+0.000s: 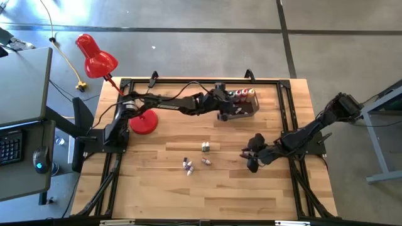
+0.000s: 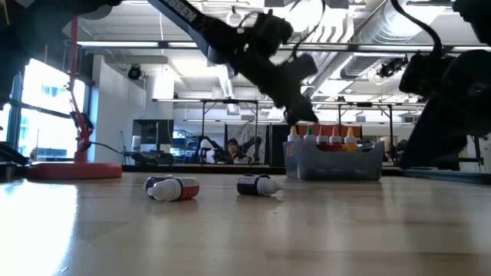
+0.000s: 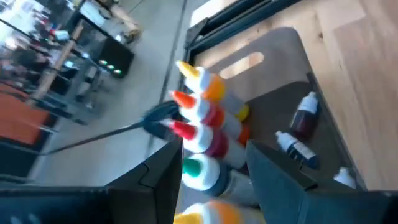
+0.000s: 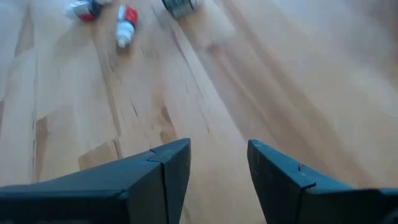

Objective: Pick & Place food coloring
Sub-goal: Put the small red food coloring bottle into the bin

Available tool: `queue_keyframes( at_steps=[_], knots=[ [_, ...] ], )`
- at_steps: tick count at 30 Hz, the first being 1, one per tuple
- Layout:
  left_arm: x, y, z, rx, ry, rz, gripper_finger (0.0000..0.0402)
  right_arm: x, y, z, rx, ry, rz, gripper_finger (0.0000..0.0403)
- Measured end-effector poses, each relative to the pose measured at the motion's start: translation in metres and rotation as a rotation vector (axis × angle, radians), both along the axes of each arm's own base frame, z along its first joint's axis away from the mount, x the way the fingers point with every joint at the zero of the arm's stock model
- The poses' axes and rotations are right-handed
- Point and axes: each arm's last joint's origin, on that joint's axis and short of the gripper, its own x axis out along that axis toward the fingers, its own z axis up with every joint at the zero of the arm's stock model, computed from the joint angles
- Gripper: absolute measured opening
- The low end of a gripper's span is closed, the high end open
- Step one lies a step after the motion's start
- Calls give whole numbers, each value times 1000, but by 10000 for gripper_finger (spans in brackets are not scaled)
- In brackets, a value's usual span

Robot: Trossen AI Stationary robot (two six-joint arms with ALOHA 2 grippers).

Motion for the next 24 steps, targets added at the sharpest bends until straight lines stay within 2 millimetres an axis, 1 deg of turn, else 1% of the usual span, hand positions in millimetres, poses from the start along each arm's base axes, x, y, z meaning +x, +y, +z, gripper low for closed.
queue_keyframes(
  at_steps=[2,4,6,8,11,13,16,19,22,24],
  knots=[
    [-6,-14,18,39,24,-12,172,2,0,2,-71,-26,44,153],
    [-13,-32,35,38,66,-97,172,5,1,6,-150,-66,90,153],
    [-25,-49,50,3,127,-189,172,9,2,11,-216,-124,107,153],
    [-39,-61,66,-30,168,-242,172,13,3,17,-264,-192,106,153],
    [-69,-65,95,-104,199,-225,172,21,5,22,-304,-283,112,153],
    [-89,-64,108,-177,234,-180,172,29,8,22,-339,-299,131,153],
    [-111,-63,116,-272,289,-175,172,52,15,19,-402,-259,182,150],
    [-125,-67,120,-302,288,-198,172,83,24,13,-432,-210,230,144],
    [-135,-68,116,-301,283,-174,172,112,29,5,-453,-173,171,141],
    [-141,-69,108,-302,300,-167,172,131,30,2,-435,-178,104,140]
  ],
)
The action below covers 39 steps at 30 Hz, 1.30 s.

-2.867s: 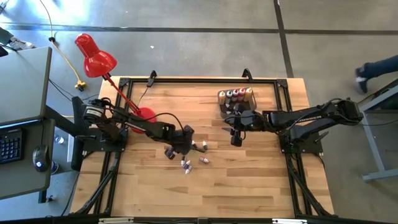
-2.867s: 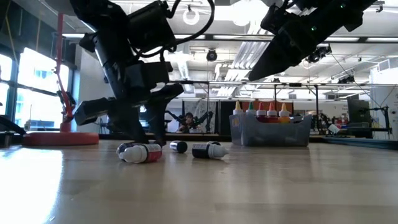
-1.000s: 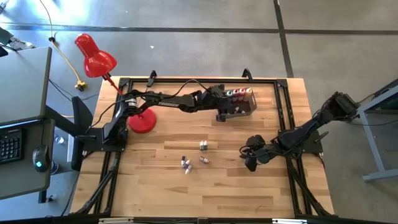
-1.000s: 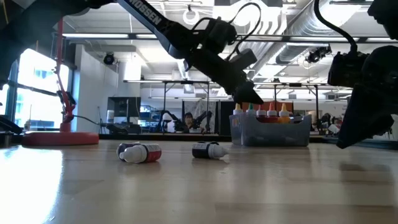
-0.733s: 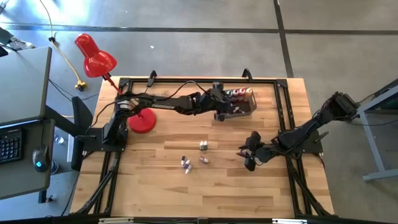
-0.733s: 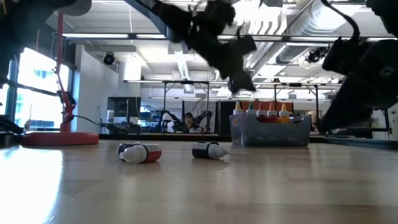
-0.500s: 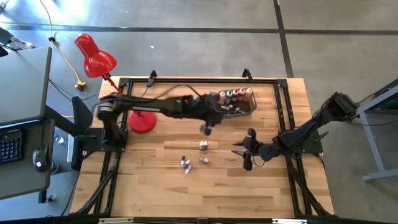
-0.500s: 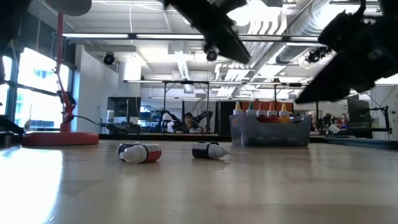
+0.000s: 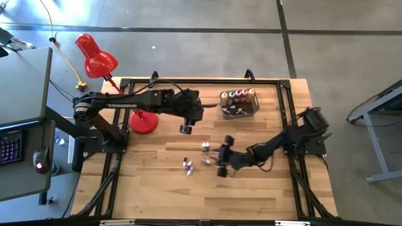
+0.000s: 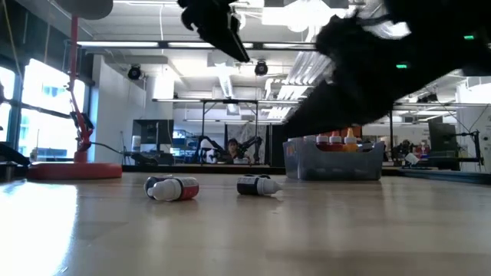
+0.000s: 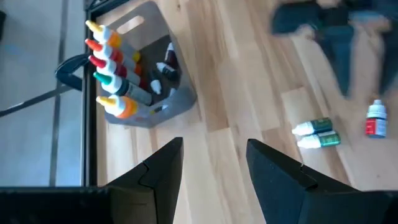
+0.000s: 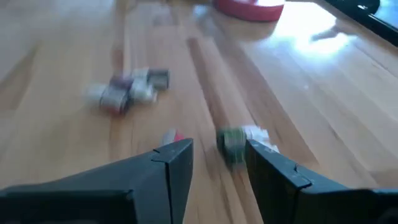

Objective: Pick & Place food coloring
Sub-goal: Put the small red food coloring bottle into the bin

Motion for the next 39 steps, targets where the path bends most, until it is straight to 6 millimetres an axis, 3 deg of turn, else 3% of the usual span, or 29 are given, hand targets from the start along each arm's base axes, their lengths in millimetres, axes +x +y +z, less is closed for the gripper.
queue_keyframes(
  at_steps=[7,14,21,29,39],
  knots=[
    [-15,-1,-10,2,21,11,172,49,18,-11,42,4,64,140],
    [-23,-3,-12,-21,36,-7,172,69,23,-29,5,75,0,139],
    [-24,-4,-12,-32,42,-20,172,65,31,-22,-10,92,-35,139],
    [-22,-3,-10,-31,19,-21,172,50,41,-32,28,190,-90,139],
    [-21,-3,-9,-37,3,-17,172,48,34,-37,62,260,-111,127]
  ],
)
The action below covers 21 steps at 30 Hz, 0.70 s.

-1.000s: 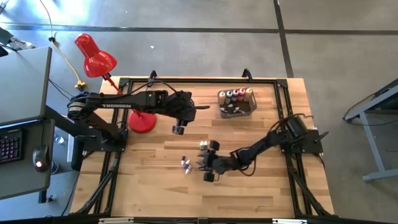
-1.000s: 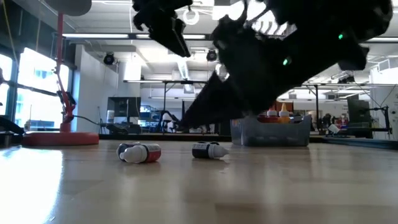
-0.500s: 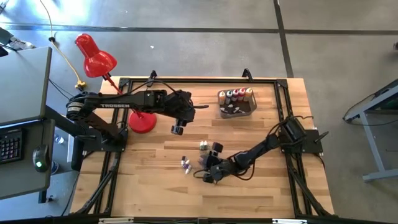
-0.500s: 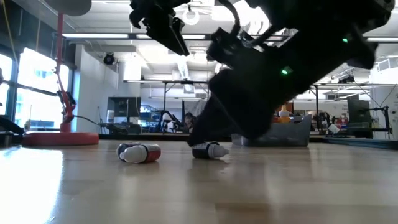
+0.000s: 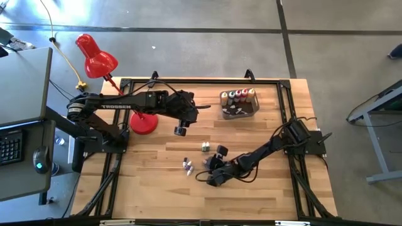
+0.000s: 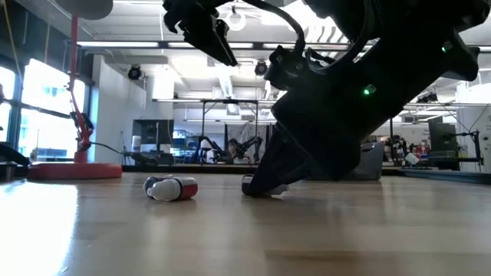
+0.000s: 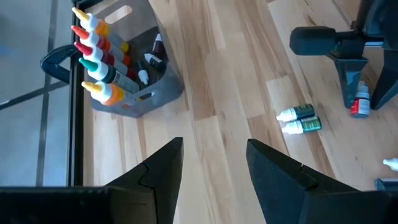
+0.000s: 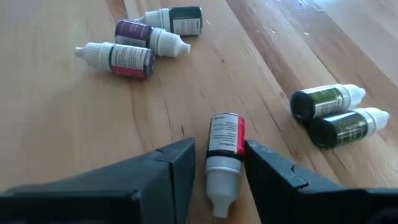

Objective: Pick & Place food coloring
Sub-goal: Put the small red food coloring bottle into the bin

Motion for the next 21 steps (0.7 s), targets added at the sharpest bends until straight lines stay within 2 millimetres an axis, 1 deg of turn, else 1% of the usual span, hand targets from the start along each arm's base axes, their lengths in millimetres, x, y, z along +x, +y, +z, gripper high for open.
queue_keyframes(
  at_steps=[8,12,14,16,19,21],
  knots=[
    [0,1,0,12,1,15,172,0,0,2,10,11,29,69],
    [0,1,0,24,2,27,172,-2,0,10,-16,31,87,68],
    [0,1,0,29,2,32,172,-6,-3,19,-63,57,109,77],
    [0,1,0,33,2,36,172,-10,-8,35,-109,67,106,89],
    [0,2,0,39,3,42,172,-24,-25,65,-223,122,23,95],
    [0,2,0,39,3,42,172,-38,-40,79,-290,206,-37,88]
  ],
)
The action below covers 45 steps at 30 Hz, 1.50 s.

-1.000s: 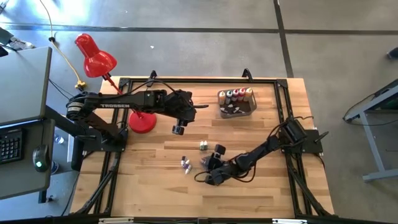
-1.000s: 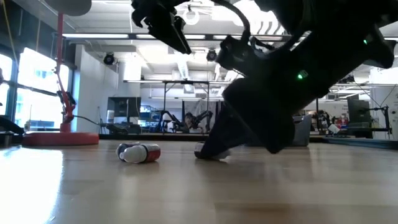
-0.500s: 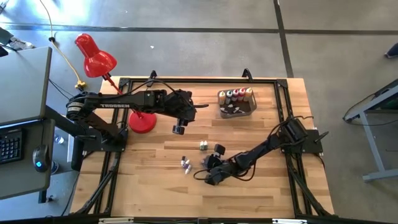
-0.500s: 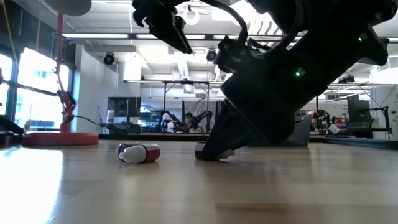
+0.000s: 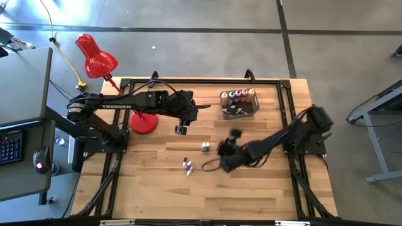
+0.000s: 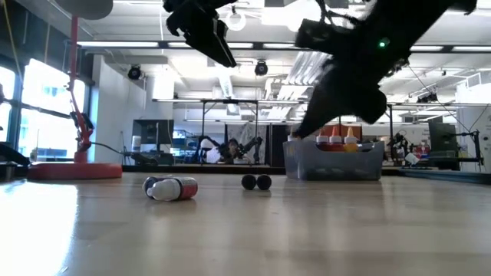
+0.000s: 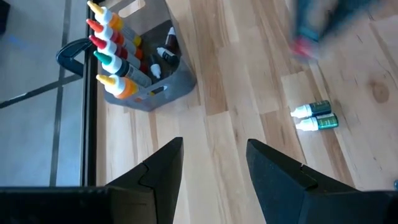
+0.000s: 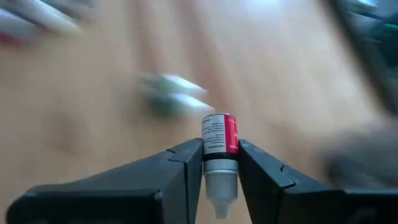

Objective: Pick & Place food coloring
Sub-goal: Put the small red food coloring bottle into the bin, then put the right small green food coloring bottle into the bin

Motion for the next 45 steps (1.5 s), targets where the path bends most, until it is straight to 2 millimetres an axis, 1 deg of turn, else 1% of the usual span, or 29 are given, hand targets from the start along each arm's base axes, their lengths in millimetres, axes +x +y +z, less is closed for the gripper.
queue_keyframes(
  at_steps=[4,7,10,14,19,21,24,29,35,37,39,42,45],
  knots=[
    [0,0,0,8,2,-8,172,-32,-36,35,-104,85,-172,69],
    [0,0,0,15,3,-11,172,-54,-67,53,-141,143,-325,70],
    [0,0,0,15,0,-11,172,-68,-99,64,-143,192,-460,86],
    [1,0,1,17,-16,-10,172,-72,-139,66,-110,279,-534,89],
    [2,0,2,18,-25,-10,172,-74,-187,61,37,337,-587,79],
    [2,0,2,18,-22,-11,172,-75,-201,60,100,328,-590,81],
    [2,0,2,18,-22,-11,172,-77,-217,59,168,304,-589,98],
    [2,0,1,17,-18,-11,172,-80,-232,58,200,300,-579,132],
    [0,1,0,25,6,0,172,-79,-232,58,215,296,-557,152],
    [-3,1,-2,37,40,36,172,-76,-229,59,225,276,-535,152],
    [-9,1,-3,20,85,68,172,-72,-223,61,234,264,-476,153],
    [-17,-1,-4,-66,126,85,172,-66,-212,68,206,227,-382,153],
    [-25,-6,-5,-170,123,33,172,-58,-197,78,206,136,-307,153]
  ],
)
